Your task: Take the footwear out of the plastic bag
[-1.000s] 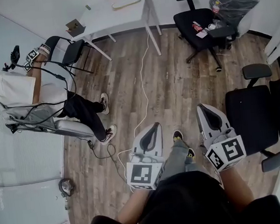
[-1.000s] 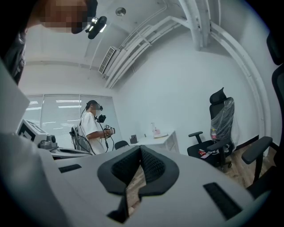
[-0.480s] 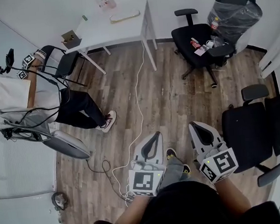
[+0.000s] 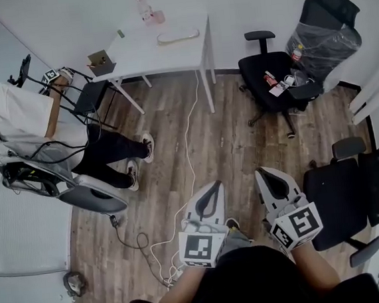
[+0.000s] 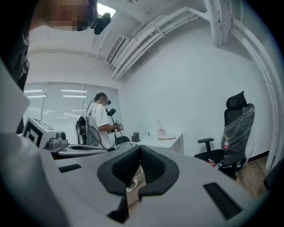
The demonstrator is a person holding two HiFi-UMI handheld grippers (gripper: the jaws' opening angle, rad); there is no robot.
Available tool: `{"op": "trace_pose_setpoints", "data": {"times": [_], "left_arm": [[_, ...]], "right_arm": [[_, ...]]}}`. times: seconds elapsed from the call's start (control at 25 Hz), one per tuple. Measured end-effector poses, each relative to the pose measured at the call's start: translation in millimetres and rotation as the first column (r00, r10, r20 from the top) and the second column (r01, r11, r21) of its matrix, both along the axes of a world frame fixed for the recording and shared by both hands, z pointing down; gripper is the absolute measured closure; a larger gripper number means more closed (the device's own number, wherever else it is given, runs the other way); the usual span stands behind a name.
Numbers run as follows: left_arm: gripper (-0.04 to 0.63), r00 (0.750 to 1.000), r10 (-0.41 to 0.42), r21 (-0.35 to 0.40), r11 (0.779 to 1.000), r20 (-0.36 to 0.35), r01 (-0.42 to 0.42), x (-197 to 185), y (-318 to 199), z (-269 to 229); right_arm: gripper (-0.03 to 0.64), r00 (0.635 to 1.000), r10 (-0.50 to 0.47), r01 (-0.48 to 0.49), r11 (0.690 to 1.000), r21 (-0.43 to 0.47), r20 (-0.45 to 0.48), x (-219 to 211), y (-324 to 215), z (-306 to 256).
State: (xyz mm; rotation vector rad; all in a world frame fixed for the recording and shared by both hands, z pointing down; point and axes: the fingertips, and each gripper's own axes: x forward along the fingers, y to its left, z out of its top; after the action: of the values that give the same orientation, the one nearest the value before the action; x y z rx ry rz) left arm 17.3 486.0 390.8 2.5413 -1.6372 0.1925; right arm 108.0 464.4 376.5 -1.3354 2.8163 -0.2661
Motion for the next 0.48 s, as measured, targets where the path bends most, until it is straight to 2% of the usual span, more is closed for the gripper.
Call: {"op": "trace_pose_setpoints", "data": {"times": [0.24,0.48], "left_arm": [[0.574,1.000,0.007,0.011,1.000,-0.010,-0.007,-21.3,-38.2,-4.1],[0.574,1.000,-0.007,-0.013,1.000,-0.021,0.007,-20.1,-55.3,0.8]], "right_arm": [[0.600,0.999,0.040,-0.040,0.999,-0.011,0.005,-12.4,-30.2,-3.6],[0.600,1.000,0.028,-0.028,0.999,-0.034,0.002,-15.4,-45.0,0.7]]}}
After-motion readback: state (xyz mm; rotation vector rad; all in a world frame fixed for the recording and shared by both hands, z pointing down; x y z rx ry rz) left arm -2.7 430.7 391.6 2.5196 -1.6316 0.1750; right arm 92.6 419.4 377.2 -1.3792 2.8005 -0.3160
